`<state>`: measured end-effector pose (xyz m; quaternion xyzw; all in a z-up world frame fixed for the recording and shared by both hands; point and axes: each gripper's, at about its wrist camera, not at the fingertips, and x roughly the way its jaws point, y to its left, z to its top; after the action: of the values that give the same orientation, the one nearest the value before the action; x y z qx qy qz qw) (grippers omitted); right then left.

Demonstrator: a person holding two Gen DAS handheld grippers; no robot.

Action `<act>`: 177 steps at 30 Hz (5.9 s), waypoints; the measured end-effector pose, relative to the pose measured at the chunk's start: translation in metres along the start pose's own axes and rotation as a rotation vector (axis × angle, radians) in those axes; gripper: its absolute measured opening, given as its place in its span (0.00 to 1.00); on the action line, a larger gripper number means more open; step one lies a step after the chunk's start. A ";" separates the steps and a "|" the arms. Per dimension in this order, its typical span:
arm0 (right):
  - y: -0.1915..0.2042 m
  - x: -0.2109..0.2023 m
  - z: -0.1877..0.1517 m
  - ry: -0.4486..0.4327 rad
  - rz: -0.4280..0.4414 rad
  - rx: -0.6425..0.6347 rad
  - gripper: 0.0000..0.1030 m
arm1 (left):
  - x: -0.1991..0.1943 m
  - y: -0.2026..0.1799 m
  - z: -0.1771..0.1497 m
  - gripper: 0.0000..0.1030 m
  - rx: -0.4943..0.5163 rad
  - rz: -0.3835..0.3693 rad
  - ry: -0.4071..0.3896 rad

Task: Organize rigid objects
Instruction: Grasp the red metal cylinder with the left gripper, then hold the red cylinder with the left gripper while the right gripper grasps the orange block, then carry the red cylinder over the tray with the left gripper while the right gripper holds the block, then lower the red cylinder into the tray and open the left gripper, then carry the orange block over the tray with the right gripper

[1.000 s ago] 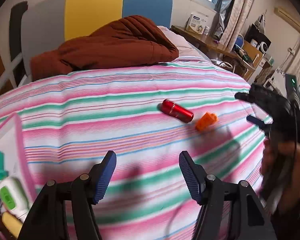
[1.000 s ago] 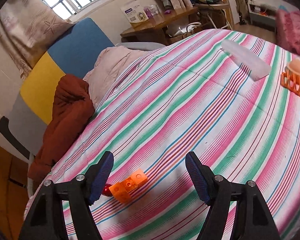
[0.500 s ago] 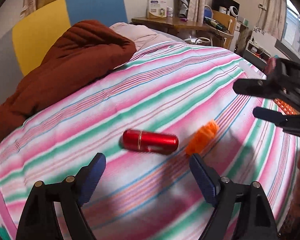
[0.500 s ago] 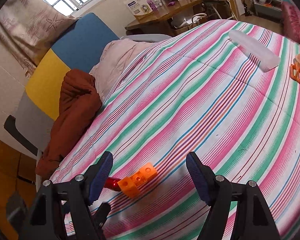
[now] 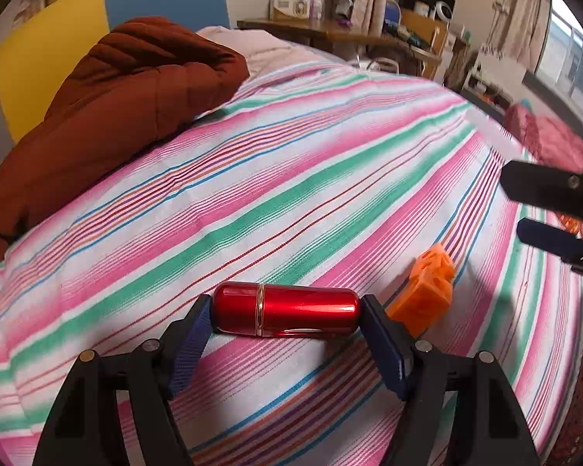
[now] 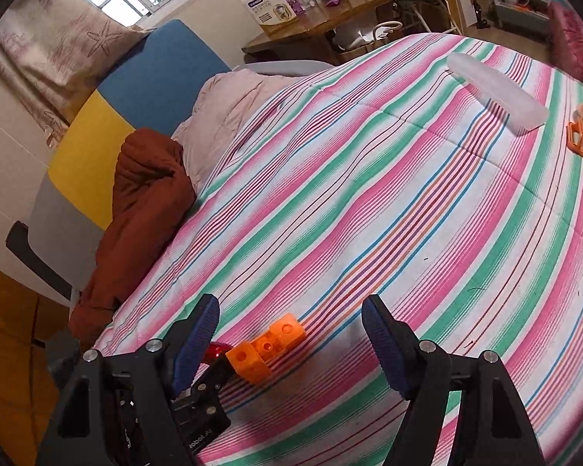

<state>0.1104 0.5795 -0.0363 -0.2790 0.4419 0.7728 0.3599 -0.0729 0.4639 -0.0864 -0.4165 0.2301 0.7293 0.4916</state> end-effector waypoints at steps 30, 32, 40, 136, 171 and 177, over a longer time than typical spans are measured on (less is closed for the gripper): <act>0.047 0.054 -0.031 0.134 -0.076 -0.390 0.84 | -0.107 0.004 -0.152 0.74 -0.278 0.079 -0.071; 0.049 0.058 -0.034 0.141 -0.094 -0.421 0.80 | -0.110 0.003 -0.156 0.74 -0.281 0.085 -0.076; 0.052 0.068 -0.043 0.185 -0.167 -0.516 0.26 | -0.118 0.000 -0.166 0.74 -0.276 0.149 -0.078; 0.088 0.056 -0.069 0.159 -0.056 -0.719 0.26 | -0.256 0.231 -0.191 0.82 -0.679 0.375 -0.133; 0.112 0.064 -0.118 0.264 0.005 -0.900 0.26 | -0.326 0.123 -0.278 0.82 -0.616 0.655 -0.258; 0.132 0.048 -0.130 0.262 0.083 -0.903 0.26 | -0.326 0.128 -0.291 0.82 -0.640 0.654 -0.250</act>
<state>-0.0095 0.4329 -0.0677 -0.4850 0.1138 0.8597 0.1127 -0.0226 0.0234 0.0170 -0.3621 0.0518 0.9245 0.1070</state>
